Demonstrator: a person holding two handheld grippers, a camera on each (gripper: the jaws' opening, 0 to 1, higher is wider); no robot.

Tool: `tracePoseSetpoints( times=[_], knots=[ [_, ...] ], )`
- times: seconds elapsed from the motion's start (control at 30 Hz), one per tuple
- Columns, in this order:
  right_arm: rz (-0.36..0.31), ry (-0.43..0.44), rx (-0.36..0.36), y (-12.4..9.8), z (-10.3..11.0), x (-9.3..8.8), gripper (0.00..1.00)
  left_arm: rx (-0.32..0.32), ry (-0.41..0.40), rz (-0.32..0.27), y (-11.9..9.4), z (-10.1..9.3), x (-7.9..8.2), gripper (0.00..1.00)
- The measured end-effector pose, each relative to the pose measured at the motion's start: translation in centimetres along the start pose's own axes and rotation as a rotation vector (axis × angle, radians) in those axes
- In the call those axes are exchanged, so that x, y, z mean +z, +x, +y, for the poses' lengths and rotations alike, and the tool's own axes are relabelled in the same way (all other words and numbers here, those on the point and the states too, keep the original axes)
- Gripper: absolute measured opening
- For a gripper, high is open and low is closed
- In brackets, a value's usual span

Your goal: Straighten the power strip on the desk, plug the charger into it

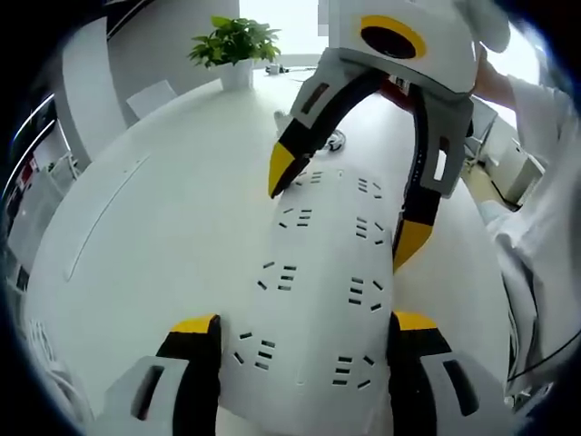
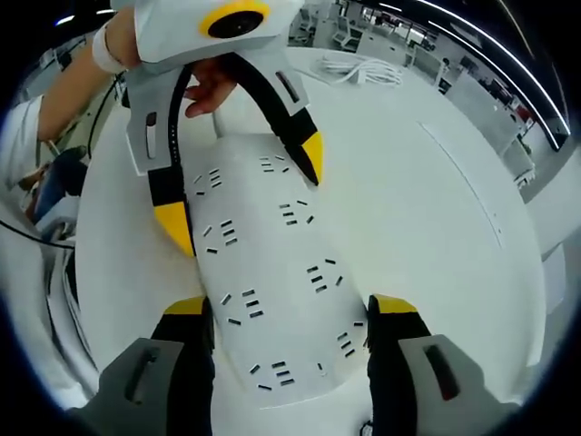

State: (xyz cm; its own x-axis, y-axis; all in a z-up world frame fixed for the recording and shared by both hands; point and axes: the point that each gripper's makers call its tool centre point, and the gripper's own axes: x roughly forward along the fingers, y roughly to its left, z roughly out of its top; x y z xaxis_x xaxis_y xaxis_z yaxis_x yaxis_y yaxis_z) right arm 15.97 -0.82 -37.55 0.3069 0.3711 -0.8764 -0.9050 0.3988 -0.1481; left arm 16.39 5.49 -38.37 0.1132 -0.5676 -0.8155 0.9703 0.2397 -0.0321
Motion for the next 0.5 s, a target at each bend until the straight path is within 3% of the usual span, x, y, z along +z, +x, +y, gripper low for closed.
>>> tracePoseSetpoints(
  times=[0.4,0.5],
  knots=[
    [-0.014,0.005,-0.007,-0.01,0.06,0.01,0.68,-0.004,0.006,-0.001,-0.01,0.07,-0.11,0.76],
    [-0.141,-0.035,0.005,0.06,0.13,0.57,0.67,-0.006,0.009,-0.002,-0.01,0.19,-0.13,0.75]
  ],
)
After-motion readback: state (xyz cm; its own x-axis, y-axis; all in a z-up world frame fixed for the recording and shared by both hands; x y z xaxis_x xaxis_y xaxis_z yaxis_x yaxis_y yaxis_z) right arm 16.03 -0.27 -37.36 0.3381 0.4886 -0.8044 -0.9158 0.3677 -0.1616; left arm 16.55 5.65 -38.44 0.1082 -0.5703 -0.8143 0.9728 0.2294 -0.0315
